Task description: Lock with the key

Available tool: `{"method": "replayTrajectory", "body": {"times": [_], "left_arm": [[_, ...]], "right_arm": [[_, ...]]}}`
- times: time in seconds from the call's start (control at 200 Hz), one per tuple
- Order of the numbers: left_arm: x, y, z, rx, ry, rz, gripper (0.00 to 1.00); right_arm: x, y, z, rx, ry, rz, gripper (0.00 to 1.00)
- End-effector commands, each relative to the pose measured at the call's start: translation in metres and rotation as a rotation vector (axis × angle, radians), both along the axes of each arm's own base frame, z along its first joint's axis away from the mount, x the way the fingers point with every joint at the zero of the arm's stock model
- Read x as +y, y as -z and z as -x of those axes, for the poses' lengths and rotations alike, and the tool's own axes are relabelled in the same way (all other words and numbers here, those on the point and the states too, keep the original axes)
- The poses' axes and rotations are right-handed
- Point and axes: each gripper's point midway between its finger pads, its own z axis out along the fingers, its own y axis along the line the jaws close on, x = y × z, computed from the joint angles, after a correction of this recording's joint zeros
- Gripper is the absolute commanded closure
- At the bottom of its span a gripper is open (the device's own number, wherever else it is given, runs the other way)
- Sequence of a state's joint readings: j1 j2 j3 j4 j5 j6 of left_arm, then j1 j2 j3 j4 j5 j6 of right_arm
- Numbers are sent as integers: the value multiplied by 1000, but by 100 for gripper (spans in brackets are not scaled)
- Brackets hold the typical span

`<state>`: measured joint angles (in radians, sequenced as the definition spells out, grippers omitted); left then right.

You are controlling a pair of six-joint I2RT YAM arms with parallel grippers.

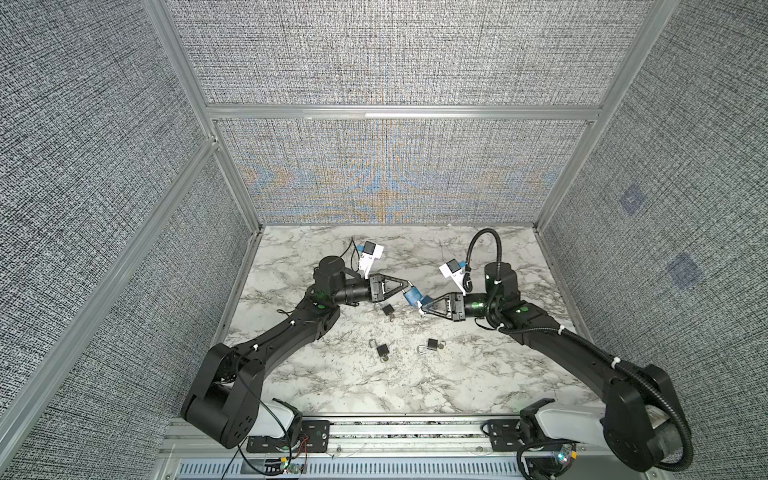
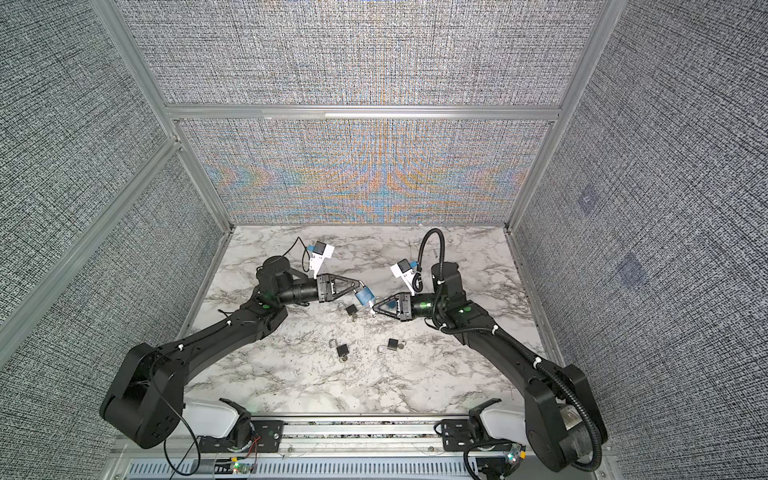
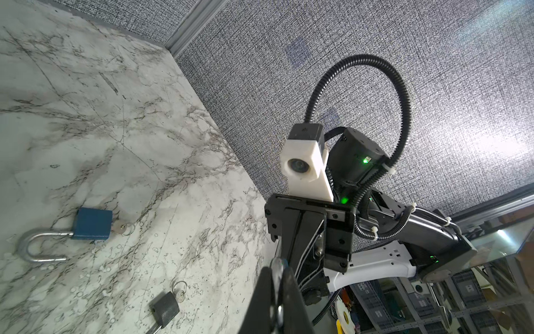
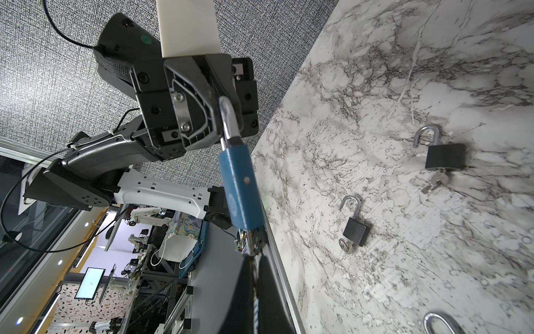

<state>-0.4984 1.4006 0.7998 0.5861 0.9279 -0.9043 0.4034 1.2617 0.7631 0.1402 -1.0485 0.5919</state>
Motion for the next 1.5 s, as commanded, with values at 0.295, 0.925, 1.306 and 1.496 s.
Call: {"method": "replayTrajectory", "body": {"times": [0.295,0.925,1.306,1.496], "left_arm": [[4,-24,-4,-102,-8,64,100],[-88,65,-46,28,117,-240,100],[-172,133,-82,126,252,-391,100],[-199,157,-96,170,290,-417,100]], "right_arm": [[-13,10,1,72,42,22,100],[-176,26,-85,112,734,236,100],[-220,27,-93,95,855,281,100],[-228,32,-98,97,881,301,100]]}}
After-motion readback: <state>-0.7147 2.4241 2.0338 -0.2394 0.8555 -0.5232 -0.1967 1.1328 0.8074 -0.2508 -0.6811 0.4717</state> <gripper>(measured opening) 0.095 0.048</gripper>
